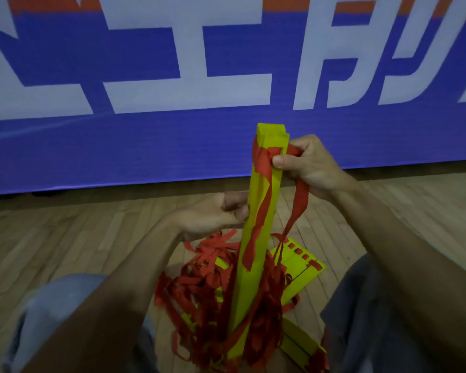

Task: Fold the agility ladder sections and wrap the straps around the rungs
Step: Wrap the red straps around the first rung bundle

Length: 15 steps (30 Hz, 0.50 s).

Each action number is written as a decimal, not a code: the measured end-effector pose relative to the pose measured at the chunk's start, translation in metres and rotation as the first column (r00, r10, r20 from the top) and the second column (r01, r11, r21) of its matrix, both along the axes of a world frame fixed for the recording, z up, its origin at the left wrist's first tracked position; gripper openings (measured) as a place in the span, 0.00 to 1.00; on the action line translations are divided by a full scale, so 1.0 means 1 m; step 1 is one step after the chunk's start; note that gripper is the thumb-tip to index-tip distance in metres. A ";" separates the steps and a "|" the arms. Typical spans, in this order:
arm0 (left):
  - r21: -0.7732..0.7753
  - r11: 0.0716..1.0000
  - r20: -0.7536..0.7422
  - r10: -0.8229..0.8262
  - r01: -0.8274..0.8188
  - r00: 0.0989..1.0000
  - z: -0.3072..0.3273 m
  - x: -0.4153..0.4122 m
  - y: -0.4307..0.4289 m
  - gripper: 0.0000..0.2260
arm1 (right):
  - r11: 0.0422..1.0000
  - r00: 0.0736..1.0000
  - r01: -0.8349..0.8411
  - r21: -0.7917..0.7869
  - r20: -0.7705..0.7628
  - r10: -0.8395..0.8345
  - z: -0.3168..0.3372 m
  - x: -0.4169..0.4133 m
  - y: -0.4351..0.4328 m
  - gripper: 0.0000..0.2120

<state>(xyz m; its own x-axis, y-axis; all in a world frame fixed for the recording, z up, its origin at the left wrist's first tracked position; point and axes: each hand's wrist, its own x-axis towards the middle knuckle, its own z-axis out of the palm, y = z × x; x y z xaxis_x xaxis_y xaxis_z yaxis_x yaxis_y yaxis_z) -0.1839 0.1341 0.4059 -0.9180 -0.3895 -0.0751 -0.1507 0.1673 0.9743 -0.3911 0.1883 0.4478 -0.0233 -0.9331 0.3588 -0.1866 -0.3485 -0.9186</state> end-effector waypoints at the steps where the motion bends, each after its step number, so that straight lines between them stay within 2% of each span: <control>1: 0.062 0.998 -0.036 -0.027 0.030 0.999 0.000 -0.001 0.001 0.24 | 1.000 1.000 -0.006 0.005 0.025 0.006 -0.001 0.000 -0.001 0.25; 5: 0.251 0.963 -0.155 -0.061 0.099 0.986 -0.005 -0.006 0.003 0.39 | 0.997 0.994 -0.066 0.027 0.087 0.063 0.000 0.000 -0.001 0.23; 6: 0.258 0.962 -0.173 -0.045 0.090 0.984 -0.006 -0.008 0.005 0.39 | 0.996 0.993 -0.082 0.026 0.087 0.080 0.000 0.001 0.000 0.24; 7: 0.253 0.966 -0.190 -0.014 0.063 0.982 -0.006 -0.010 0.006 0.34 | 0.995 0.992 -0.099 0.021 0.081 0.097 0.000 0.001 0.001 0.24; 9: 0.255 0.967 -0.218 0.054 0.004 0.974 -0.004 -0.012 0.010 0.19 | 0.995 0.994 -0.096 0.033 0.052 0.094 -0.001 0.001 0.001 0.26; 12: 0.229 0.970 -0.250 0.145 -0.087 0.957 0.001 -0.012 0.017 0.10 | 0.996 0.997 -0.068 0.056 0.025 0.066 0.000 0.001 0.001 0.42; 13: 0.210 0.970 -0.256 0.176 -0.123 0.951 0.001 -0.012 0.016 0.10 | 0.995 0.997 -0.070 0.072 0.021 0.068 0.000 0.002 0.002 0.39; 15: 0.157 0.967 -0.245 0.235 -0.200 0.941 0.001 -0.011 0.014 0.10 | 0.994 0.998 -0.057 0.097 0.018 0.056 0.001 0.003 0.003 0.21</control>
<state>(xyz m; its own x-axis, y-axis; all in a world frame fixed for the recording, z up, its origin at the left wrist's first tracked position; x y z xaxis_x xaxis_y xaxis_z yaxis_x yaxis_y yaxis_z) -0.1945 0.1484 0.4065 -0.8061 -0.5846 0.0916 0.0914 0.0299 0.9954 -0.3884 0.1909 0.4487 0.0259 -0.9637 0.2659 -0.1550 -0.2666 -0.9513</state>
